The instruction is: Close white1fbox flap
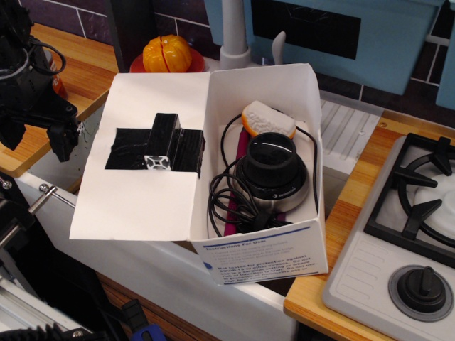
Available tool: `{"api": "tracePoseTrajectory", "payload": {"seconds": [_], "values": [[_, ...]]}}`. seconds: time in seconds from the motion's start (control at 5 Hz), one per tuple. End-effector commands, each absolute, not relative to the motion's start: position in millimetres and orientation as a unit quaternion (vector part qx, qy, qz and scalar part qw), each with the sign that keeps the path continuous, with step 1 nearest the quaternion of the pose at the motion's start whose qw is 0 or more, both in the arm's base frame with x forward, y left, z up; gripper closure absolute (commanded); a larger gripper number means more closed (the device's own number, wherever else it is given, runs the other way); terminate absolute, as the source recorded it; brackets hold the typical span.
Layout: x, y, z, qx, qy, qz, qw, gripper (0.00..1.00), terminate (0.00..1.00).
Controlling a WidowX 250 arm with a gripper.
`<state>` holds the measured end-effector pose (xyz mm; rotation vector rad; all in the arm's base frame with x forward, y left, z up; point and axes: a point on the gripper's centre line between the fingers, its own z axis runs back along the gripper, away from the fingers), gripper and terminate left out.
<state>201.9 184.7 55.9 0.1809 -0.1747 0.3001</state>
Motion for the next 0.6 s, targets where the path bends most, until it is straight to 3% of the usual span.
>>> {"api": "tracePoseTrajectory", "payload": {"seconds": [0.0,0.2,0.4], "values": [[202,185,56,0.090,-0.087,0.149,0.981,0.00,0.00],[204,178,60,0.034,-0.071,0.165,0.983,0.00,0.00],[208,164,67,0.010,-0.099,0.175,0.980,0.00,0.00]]}}
